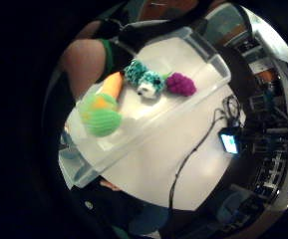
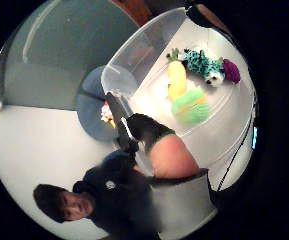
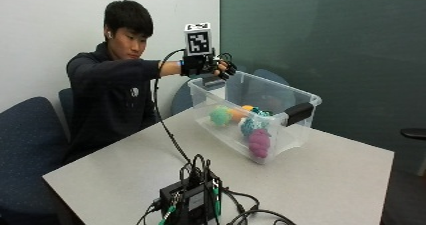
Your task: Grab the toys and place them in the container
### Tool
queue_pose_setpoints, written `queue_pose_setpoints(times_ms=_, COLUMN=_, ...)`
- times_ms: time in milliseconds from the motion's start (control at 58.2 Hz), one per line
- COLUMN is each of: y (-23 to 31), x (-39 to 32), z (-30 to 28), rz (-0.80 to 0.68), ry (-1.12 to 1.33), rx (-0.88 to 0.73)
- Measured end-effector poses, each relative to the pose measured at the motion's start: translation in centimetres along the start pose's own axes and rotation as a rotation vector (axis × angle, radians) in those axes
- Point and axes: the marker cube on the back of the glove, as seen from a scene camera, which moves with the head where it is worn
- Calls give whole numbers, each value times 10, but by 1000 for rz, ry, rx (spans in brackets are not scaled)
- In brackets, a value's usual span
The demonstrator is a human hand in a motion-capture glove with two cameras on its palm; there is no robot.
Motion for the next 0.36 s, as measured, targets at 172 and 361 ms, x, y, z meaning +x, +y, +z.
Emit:
queue_pose_setpoints(times_ms=172, y=23, x=64, z=-35, rz=99, ry=-252, rx=125)
queue_pose_setpoints(times_ms=361, y=91, x=114, z=-44, rz=99, ry=-322, rx=321)
